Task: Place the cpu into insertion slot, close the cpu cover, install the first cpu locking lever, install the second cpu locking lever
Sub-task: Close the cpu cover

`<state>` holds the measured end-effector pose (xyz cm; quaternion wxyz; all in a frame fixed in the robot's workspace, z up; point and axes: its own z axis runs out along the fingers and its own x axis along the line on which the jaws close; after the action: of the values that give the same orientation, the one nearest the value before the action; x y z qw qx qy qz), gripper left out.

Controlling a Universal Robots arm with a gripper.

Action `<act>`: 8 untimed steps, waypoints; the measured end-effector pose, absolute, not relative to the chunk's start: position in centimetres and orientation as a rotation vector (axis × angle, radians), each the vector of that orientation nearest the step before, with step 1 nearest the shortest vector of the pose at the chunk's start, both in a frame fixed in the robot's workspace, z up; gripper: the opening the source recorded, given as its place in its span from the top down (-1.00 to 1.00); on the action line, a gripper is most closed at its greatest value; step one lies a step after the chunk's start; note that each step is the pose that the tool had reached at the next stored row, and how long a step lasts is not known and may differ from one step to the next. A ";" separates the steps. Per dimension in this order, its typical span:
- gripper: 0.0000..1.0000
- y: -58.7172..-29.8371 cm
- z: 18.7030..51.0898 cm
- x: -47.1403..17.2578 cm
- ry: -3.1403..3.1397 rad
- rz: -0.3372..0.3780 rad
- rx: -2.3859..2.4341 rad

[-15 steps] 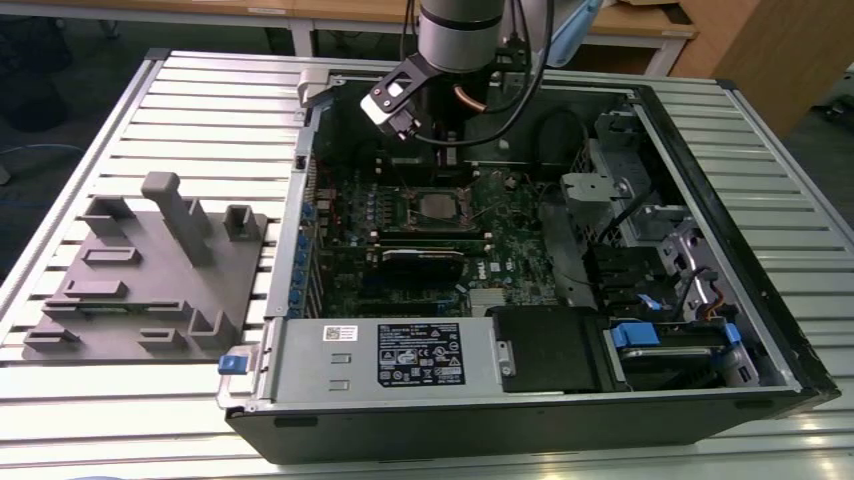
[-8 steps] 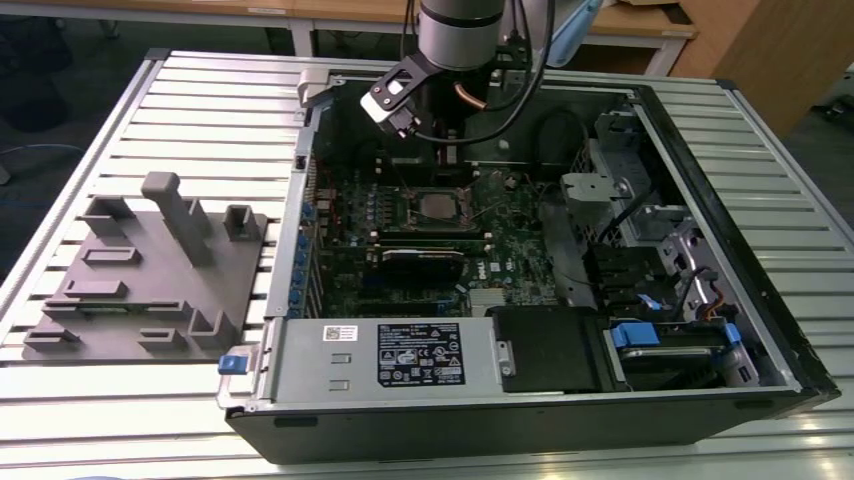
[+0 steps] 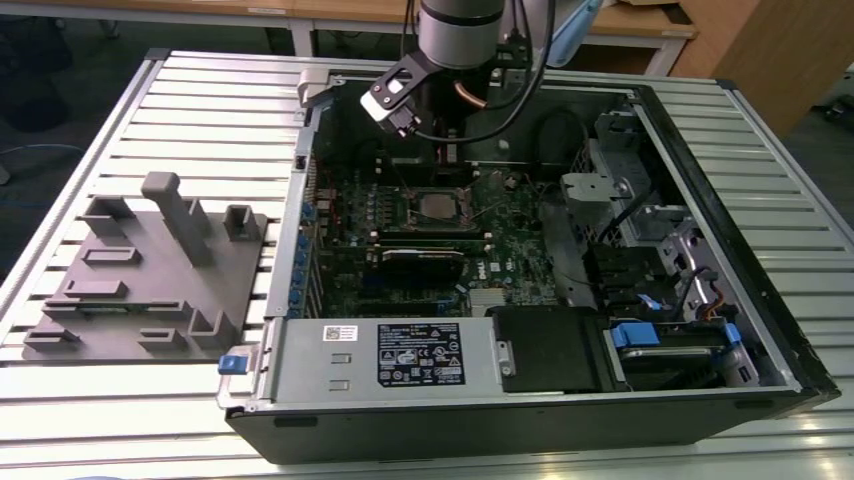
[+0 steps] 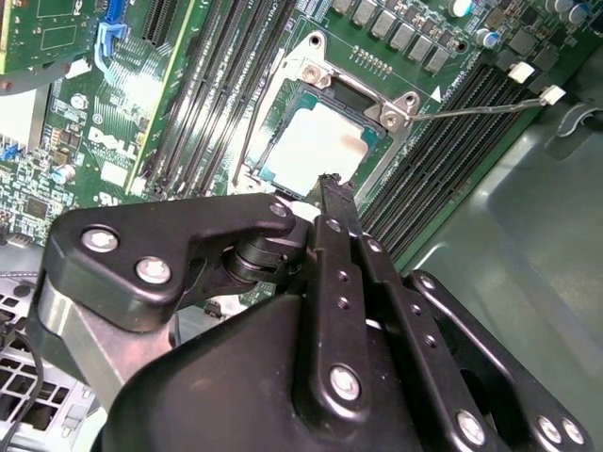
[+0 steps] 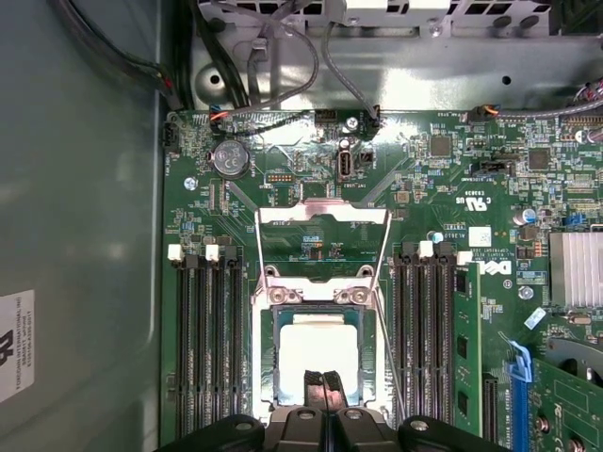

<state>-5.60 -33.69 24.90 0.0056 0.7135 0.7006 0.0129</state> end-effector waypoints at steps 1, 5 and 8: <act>0.79 -33.7 24.9 -5.6 2.193 0.041 2.233; 0.79 -33.7 25.0 -5.6 2.193 0.041 2.234; 0.79 -33.7 25.2 -5.6 2.193 0.041 2.234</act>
<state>-5.60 -33.69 25.21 0.0056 0.7135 0.7005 0.0130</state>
